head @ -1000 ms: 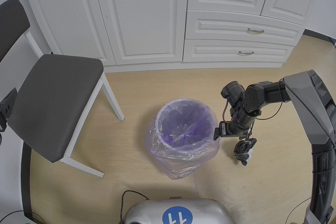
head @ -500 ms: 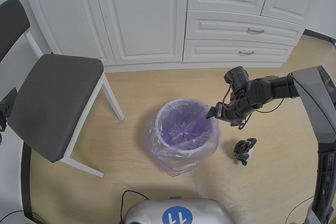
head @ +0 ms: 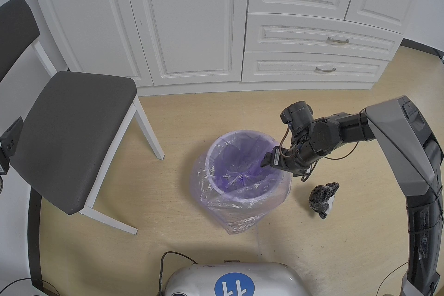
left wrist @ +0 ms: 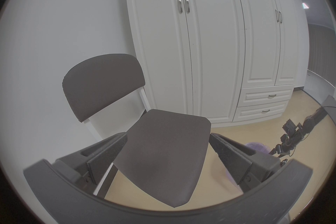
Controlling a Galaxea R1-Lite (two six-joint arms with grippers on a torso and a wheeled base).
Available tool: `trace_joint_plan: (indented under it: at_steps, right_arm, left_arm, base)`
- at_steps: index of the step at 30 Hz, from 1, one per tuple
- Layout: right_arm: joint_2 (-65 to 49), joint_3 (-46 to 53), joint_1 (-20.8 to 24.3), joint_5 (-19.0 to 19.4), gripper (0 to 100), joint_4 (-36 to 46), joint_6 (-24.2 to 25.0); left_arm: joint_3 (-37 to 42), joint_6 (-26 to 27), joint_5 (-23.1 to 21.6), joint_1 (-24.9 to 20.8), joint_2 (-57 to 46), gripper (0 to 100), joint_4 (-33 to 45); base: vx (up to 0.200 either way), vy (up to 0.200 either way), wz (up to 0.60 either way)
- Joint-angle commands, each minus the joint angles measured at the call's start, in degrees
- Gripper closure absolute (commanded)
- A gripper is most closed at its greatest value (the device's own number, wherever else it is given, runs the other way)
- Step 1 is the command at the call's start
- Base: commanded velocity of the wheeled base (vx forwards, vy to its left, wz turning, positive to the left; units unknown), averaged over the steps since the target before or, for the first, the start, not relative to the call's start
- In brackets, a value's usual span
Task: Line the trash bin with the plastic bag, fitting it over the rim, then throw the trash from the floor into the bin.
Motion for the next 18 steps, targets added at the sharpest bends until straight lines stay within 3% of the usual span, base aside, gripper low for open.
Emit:
trace_joint_plan:
  at_steps: [1, 6, 12, 18]
  right_arm:
    - [1.2, 0.7, 1.3, -0.1, 0, 0.5, -0.1]
    - [1.0, 3.4, 2.3, -0.2, 0, 0.9, -1.7]
    - [-0.9, 9.3, 2.7, -0.2, 0, 0.9, -7.6]
    - [-4.6, 13.2, 2.6, 0.0, 0, 0.9, -8.8]
  left_arm:
    - [0.0, 0.0, 0.0, 0.0, 0.0, 0, 0.0]
    - [0.0, 0.0, 0.0, 0.0, -0.1, 0, 0.0]
    - [0.0, 0.0, 0.0, -0.1, -0.1, 0, 0.0]
    - [0.1, 0.1, 0.0, -0.2, -0.1, 0, 0.0]
  base:
    - [0.0, 0.0, 0.0]
    - [0.0, 0.0, 0.0]
    - [0.0, 0.0, 0.0]
    - [0.0, 0.0, 0.0]
